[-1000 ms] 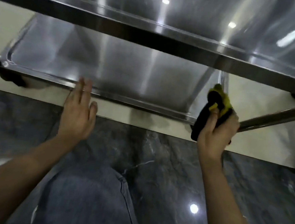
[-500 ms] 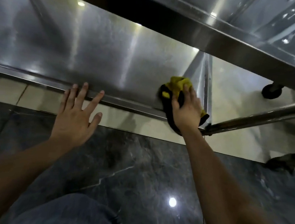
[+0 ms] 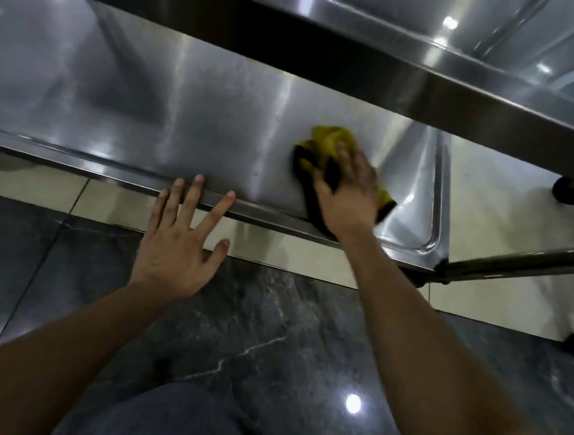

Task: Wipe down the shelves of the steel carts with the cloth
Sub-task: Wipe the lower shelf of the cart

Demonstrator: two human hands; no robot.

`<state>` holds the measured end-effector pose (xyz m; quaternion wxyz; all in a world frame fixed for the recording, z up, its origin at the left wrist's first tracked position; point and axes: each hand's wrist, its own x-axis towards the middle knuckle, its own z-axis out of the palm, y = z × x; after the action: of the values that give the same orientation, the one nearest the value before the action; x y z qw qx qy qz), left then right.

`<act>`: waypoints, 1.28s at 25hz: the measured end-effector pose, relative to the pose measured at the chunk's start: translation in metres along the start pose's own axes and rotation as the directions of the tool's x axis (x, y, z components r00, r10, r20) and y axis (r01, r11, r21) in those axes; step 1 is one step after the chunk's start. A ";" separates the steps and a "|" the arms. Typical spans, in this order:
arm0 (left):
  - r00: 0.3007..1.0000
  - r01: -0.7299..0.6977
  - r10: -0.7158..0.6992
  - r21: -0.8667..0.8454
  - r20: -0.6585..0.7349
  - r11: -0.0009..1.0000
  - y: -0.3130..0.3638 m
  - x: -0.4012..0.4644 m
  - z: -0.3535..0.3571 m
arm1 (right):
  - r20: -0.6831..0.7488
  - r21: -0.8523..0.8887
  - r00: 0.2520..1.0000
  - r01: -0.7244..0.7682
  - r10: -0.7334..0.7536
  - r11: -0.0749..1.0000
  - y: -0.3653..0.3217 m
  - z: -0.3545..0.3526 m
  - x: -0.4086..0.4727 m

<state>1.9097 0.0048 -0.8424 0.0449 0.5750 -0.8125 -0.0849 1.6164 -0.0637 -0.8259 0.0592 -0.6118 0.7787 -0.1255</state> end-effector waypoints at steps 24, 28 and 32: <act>0.997 -0.050 0.045 -0.082 -0.061 0.995 -0.003 -0.003 0.010 | -0.018 -0.021 0.993 -0.119 0.119 0.993 0.044 -0.011 0.008; 0.999 -0.046 0.044 -0.070 -0.021 0.996 -0.004 -0.006 0.003 | 0.107 -0.030 0.968 0.232 -0.228 0.972 0.031 -0.005 -0.018; 0.999 -0.043 0.042 -0.060 -0.018 0.997 0.001 -0.005 0.007 | 0.017 0.012 0.999 -0.049 0.049 0.999 -0.019 0.007 0.055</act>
<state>1.9100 0.0107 -0.8486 0.0710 0.5568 -0.8211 -0.1037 1.6227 -0.1223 -0.8239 0.0725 -0.5931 0.7923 -0.1238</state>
